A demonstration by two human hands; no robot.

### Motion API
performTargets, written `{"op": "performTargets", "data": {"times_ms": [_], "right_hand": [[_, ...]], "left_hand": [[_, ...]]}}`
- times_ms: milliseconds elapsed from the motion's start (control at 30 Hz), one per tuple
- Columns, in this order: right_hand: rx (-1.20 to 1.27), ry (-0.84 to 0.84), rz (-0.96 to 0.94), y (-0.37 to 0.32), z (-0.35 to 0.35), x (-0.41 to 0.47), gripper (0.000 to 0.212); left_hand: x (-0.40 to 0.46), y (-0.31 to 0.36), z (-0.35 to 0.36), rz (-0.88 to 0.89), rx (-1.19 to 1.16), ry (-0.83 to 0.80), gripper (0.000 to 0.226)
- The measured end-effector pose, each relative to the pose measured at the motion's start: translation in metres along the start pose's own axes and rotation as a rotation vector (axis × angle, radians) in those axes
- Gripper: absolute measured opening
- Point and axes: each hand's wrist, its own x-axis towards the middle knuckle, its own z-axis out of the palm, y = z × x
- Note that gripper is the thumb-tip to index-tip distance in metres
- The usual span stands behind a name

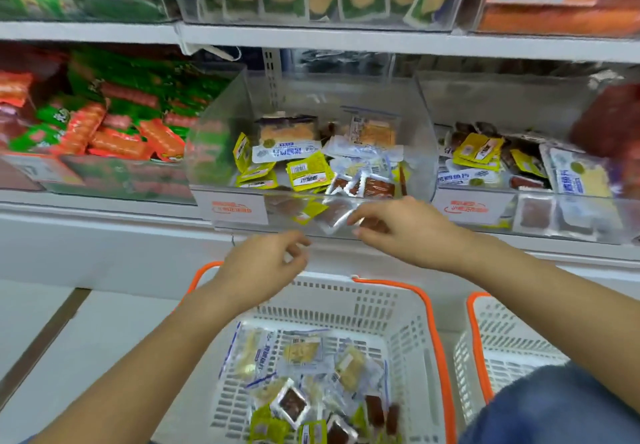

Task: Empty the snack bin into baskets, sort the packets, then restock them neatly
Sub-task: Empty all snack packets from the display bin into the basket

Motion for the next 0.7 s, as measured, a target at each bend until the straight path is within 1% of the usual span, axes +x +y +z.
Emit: {"op": "performTargets", "data": {"times_ms": [67,100,133,233,267,300,333,367,467,533,633,700], "right_hand": [[0.143,0.143,0.02,-0.002,-0.01,0.011,0.02],[0.193,0.183,0.042,-0.002,-0.013,0.015,0.019],[0.186,0.215,0.061,-0.001,-0.015,0.02,0.018],[-0.039,0.284,0.086,0.0,-0.019,0.03,0.021],[-0.061,0.286,0.101,0.001,-0.021,0.034,0.022],[-0.053,0.264,0.126,0.005,-0.023,0.04,0.023],[-0.043,0.216,0.161,0.01,-0.024,0.047,0.027],[-0.048,0.132,0.201,0.015,-0.026,0.055,0.036],[-0.101,-0.18,0.28,0.028,-0.024,0.078,0.075],[-0.135,-0.303,0.317,0.033,-0.023,0.091,0.099],[-0.157,-0.394,0.425,0.043,-0.015,0.107,0.124],[-0.173,-0.438,0.472,0.048,-0.005,0.119,0.131]], "left_hand": [[0.01,0.013,-0.032,0.062,-0.061,0.199,0.018],[0.015,0.016,-0.045,0.077,-0.082,0.268,0.016],[0.022,0.016,-0.054,0.08,-0.091,0.315,0.015],[0.044,0.01,-0.072,0.055,-0.048,0.382,0.015],[0.051,0.005,-0.075,0.033,-0.012,0.38,0.016],[0.059,0.001,-0.076,0.01,0.029,0.359,0.018],[0.067,-0.003,-0.076,-0.024,0.069,0.304,0.023],[0.075,-0.007,-0.075,-0.065,0.107,0.222,0.03],[0.097,-0.013,-0.074,-0.168,0.102,-0.079,0.06],[0.108,-0.016,-0.074,-0.193,0.073,-0.192,0.076],[0.12,-0.02,-0.075,-0.229,0.132,-0.257,0.083],[0.125,-0.024,-0.073,-0.24,0.169,-0.359,0.077]]}}
